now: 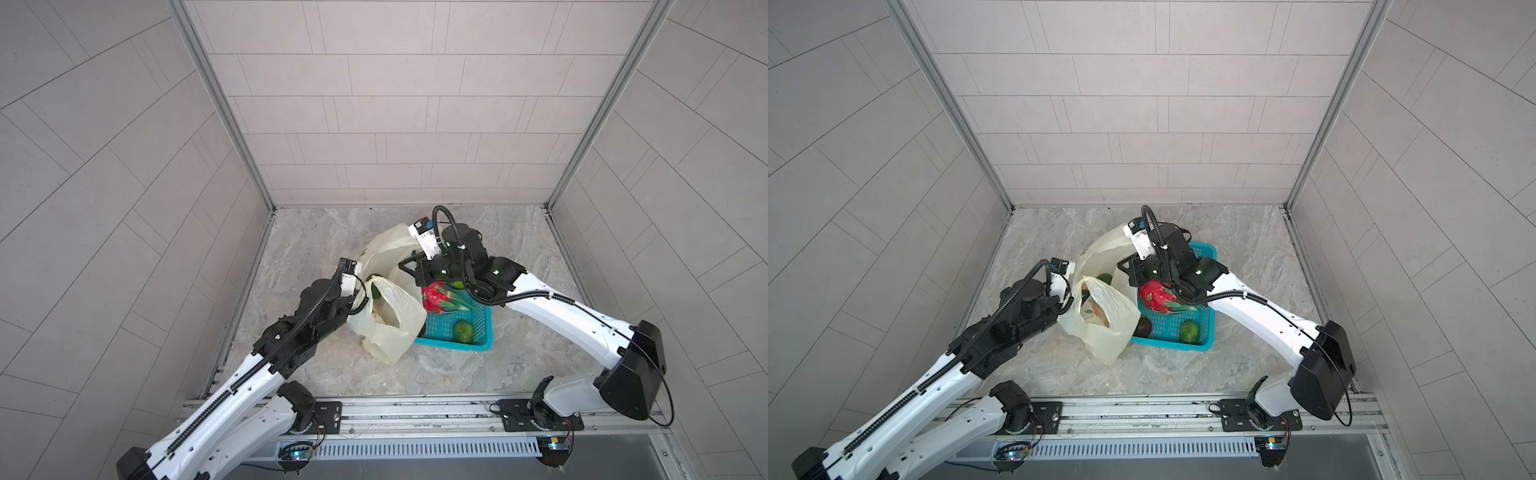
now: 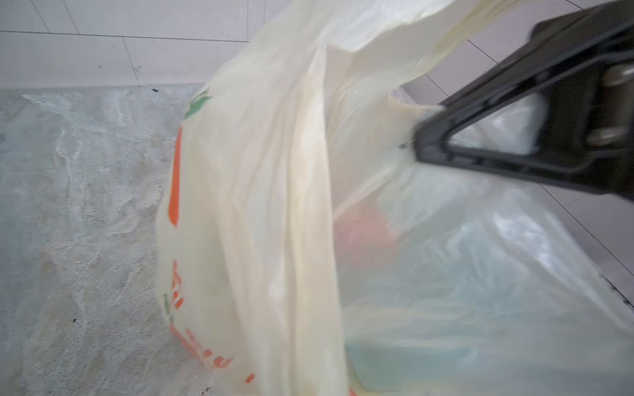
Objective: Place the fruits into the plastic bag
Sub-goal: Open the plastic bag at the center of the table.
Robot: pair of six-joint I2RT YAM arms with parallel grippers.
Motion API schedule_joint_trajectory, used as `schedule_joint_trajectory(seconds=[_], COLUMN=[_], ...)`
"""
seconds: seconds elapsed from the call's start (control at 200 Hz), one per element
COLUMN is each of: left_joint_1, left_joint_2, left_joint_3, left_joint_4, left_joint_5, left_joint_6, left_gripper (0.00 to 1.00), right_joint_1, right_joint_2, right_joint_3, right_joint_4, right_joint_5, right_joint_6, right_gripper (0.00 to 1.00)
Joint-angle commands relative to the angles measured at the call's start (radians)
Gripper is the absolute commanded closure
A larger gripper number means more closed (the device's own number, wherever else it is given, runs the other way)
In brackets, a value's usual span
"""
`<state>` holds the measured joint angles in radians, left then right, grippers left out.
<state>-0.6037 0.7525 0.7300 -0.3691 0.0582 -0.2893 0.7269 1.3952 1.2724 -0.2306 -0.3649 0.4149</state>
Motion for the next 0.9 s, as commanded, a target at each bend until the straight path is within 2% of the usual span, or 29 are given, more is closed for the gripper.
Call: schedule_joint_trajectory(seconds=[0.0, 0.24, 0.365, 0.45, 0.485, 0.535, 0.555, 0.626, 0.761, 0.831, 0.891], left_joint_1=[0.045, 0.156, 0.189, 0.196, 0.196, 0.196, 0.196, 0.196, 0.196, 0.197, 0.197], left_joint_2=[0.004, 0.009, -0.002, -0.003, -0.004, -0.009, -0.013, -0.027, -0.067, -0.082, -0.087], left_joint_3=[0.027, 0.009, -0.014, -0.035, -0.045, -0.065, -0.074, -0.1, -0.131, -0.139, -0.138], left_joint_4=[0.024, -0.004, 0.017, 0.034, 0.039, 0.057, 0.065, 0.09, 0.13, 0.137, 0.136], left_joint_5=[-0.028, 0.001, 0.11, 0.17, 0.192, 0.21, 0.21, 0.196, 0.194, 0.201, 0.201], left_joint_6=[0.026, 0.031, 0.038, 0.041, 0.045, 0.044, 0.044, 0.038, 0.047, 0.054, 0.056], left_gripper=[1.0, 1.0, 1.0, 1.0, 1.0, 1.0, 1.0, 1.0, 1.0, 1.0, 1.0], right_joint_1=[0.008, 0.02, 0.012, -0.018, -0.031, -0.048, -0.058, -0.102, -0.241, -0.305, -0.319], right_joint_2=[-0.051, -0.144, -0.157, -0.183, -0.2, -0.229, -0.242, -0.296, -0.428, -0.475, -0.482], right_joint_3=[-0.008, -0.088, -0.157, -0.206, -0.22, -0.244, -0.253, -0.295, -0.422, -0.466, -0.471], right_joint_4=[0.015, -0.047, -0.079, -0.056, -0.047, -0.035, -0.031, -0.029, 0.015, -0.011, -0.081], right_joint_5=[0.088, 0.211, 0.298, 0.264, 0.248, 0.227, 0.219, 0.205, 0.109, 0.083, 0.095], right_joint_6=[-0.031, -0.045, -0.022, -0.003, 0.002, 0.008, 0.011, 0.047, 0.129, 0.147, 0.103], right_gripper=[1.0, 1.0, 1.0, 1.0, 0.92, 0.64, 0.57, 0.39, 0.29, 0.28, 0.28])
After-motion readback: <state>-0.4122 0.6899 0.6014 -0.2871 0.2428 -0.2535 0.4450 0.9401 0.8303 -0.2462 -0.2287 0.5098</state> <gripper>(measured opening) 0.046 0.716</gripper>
